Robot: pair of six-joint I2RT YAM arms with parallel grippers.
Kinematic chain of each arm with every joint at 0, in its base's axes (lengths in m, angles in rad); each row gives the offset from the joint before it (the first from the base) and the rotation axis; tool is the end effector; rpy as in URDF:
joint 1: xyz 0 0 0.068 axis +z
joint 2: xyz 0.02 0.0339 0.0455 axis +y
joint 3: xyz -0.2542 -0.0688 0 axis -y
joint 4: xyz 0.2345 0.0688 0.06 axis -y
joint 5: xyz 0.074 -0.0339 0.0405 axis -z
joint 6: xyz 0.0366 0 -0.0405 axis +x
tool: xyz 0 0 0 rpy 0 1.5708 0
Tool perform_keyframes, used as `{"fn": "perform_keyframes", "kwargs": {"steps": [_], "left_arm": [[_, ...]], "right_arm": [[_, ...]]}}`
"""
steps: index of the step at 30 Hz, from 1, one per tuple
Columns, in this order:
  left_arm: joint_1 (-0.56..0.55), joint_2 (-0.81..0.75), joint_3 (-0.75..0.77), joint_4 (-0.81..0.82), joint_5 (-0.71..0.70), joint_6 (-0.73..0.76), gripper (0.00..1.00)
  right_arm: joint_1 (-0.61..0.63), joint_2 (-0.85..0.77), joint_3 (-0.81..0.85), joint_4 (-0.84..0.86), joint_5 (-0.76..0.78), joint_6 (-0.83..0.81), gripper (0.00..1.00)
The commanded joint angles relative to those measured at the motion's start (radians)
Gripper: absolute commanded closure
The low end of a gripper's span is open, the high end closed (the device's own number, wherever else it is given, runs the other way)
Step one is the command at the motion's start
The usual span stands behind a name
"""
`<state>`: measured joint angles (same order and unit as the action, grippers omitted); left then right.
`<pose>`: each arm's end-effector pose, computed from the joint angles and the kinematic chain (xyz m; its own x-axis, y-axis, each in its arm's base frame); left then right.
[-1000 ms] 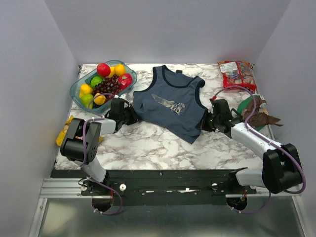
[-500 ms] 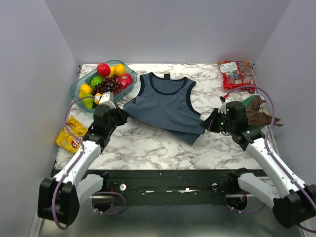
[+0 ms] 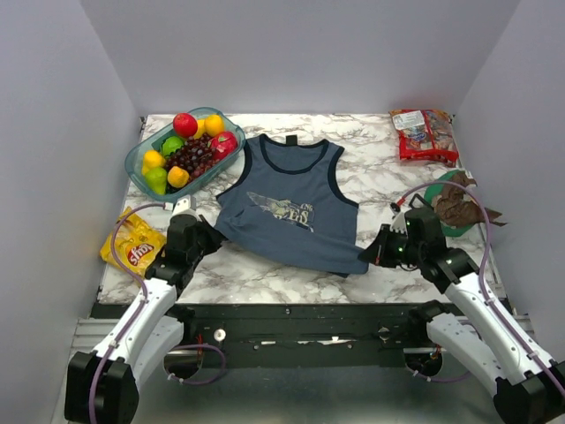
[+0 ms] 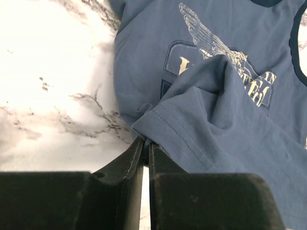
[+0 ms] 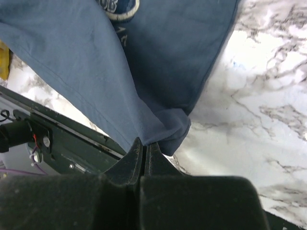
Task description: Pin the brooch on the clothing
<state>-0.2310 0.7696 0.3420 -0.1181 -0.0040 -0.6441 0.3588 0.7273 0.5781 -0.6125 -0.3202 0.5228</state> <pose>0.1658 -0.0388 0.1903 -0.5395 -0.4900 -0.6847 -0.1230 0.8504 -0.5116 0.1361 0.0633 0.2319 -0.8328 0.1938 -0.5185 -0.1509 0.8217 0.5495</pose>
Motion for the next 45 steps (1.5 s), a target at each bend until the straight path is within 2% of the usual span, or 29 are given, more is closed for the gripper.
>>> {"fn": "perform_keyframes", "kwargs": {"steps": [1, 5, 9, 14, 20, 23, 25, 26, 27, 28, 29, 30, 31, 32, 33, 34, 36, 45], "left_arm": [[-0.002, -0.071, -0.023, -0.022, -0.040, -0.063, 0.84], [-0.002, -0.174, -0.075, -0.034, -0.100, -0.138, 0.79], [-0.002, -0.297, -0.107, -0.092, -0.145, -0.184, 0.74], [-0.004, -0.435, -0.136, -0.156, -0.192, -0.221, 0.75], [-0.004, -0.592, -0.101, -0.233, -0.257, -0.187, 0.81], [-0.004, -0.580, -0.090, -0.189, -0.223, -0.138, 0.69], [-0.004, -0.486, -0.071, -0.120, -0.189, -0.114, 0.57], [-0.004, -0.442, -0.057, -0.094, -0.157, -0.097, 0.54], [-0.004, -0.340, -0.041, -0.039, -0.133, -0.066, 0.47], [-0.004, -0.284, 0.000, -0.014, -0.114, -0.046, 0.44], [-0.005, -0.227, 0.024, 0.009, -0.096, -0.029, 0.41], [-0.007, -0.111, 0.050, 0.049, -0.052, 0.004, 0.35], [-0.008, -0.051, 0.080, 0.060, -0.033, 0.018, 0.34], [-0.010, 0.008, 0.144, 0.070, -0.010, 0.032, 0.33], [-0.013, 0.116, 0.173, 0.093, 0.004, 0.046, 0.31], [-0.016, 0.170, 0.205, 0.098, 0.060, 0.070, 0.30], [-0.036, 0.317, 0.291, 0.103, 0.084, 0.087, 0.27], [-0.083, 0.834, 0.564, 0.095, 0.257, 0.106, 0.27]], "right_arm": [[0.006, -0.028, -0.007, -0.075, -0.033, -0.017, 0.99], [0.019, -0.008, -0.018, -0.093, -0.062, -0.023, 0.99], [0.092, 0.009, -0.030, -0.110, -0.028, 0.000, 0.99], [0.181, 0.021, -0.053, -0.115, 0.000, 0.063, 0.99], [0.253, 0.044, -0.069, -0.122, 0.016, 0.105, 0.99], [0.279, 0.058, -0.064, -0.138, 0.039, 0.112, 0.99], [0.293, 0.070, -0.057, -0.151, 0.043, 0.112, 0.99], [0.296, 0.075, -0.046, -0.161, 0.049, 0.103, 0.93], [0.298, 0.086, -0.014, -0.190, 0.073, 0.095, 0.84], [0.298, 0.089, 0.015, -0.208, 0.096, 0.089, 0.72], [0.298, 0.093, 0.044, -0.223, 0.119, 0.077, 0.48], [0.298, 0.095, 0.107, -0.239, 0.156, 0.075, 0.38], [0.298, 0.103, 0.135, -0.237, 0.185, 0.080, 0.30], [0.296, 0.112, 0.161, -0.227, 0.202, 0.071, 0.15], [0.296, 0.119, 0.190, -0.199, 0.231, 0.069, 0.09], [0.293, 0.156, 0.233, -0.179, 0.240, 0.066, 0.06], [0.286, 0.213, 0.267, -0.106, 0.233, 0.051, 0.02], [0.151, 0.700, 0.380, 0.170, 0.035, -0.003, 0.05]]}}
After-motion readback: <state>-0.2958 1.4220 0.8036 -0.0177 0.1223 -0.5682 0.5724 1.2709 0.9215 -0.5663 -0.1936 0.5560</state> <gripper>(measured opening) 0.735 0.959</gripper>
